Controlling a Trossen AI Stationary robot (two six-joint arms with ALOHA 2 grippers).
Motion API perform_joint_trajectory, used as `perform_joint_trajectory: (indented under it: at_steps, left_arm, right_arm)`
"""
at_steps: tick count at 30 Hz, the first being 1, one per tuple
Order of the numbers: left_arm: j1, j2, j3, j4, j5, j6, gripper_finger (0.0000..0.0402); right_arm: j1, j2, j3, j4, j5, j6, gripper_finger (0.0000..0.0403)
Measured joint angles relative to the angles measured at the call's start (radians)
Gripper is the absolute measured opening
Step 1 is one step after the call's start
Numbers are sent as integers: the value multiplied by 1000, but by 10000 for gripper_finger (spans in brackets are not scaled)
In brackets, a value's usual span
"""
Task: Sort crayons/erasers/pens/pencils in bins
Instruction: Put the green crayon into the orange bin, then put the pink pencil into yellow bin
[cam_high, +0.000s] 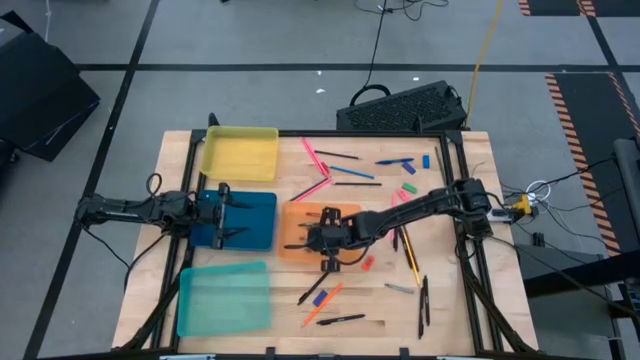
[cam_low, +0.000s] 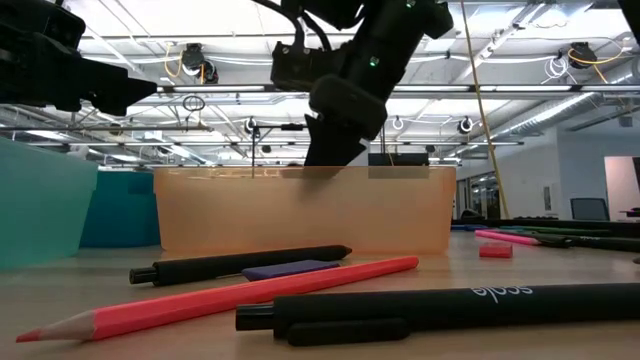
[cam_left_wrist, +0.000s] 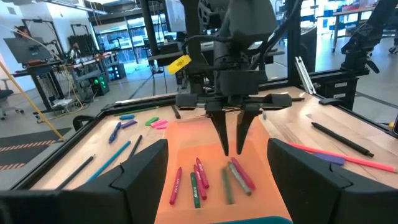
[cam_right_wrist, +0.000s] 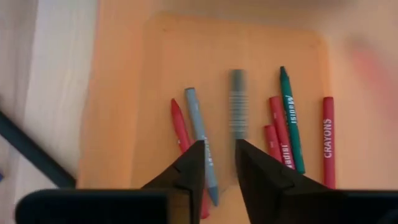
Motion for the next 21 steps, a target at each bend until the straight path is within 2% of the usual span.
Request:
perform_joint_trajectory:
  at_steps: [3,5,10,14,17,21]
  left_arm:
    - [0,0,0,0,0,0,274]
    - [0,0,0,0,0,0,274]
    - [0,0,0,0,0,0,274]
    - [0,0,0,0,0,0,274]
    - [0,0,0,0,0,0,274]
    - [0,0,0,1,0,0,274]
  right_arm:
    - [8,-4,0,2,7,-13,101]
    - [15,-25,-1,-16,53,-45,105]
    - [-22,-133,-33,-9,95,-130,108]
    - [-115,-246,-148,70,102,-202,120]
    - [-210,-335,-267,194,99,-257,137]
    - [-365,-417,-398,359,36,-335,159]
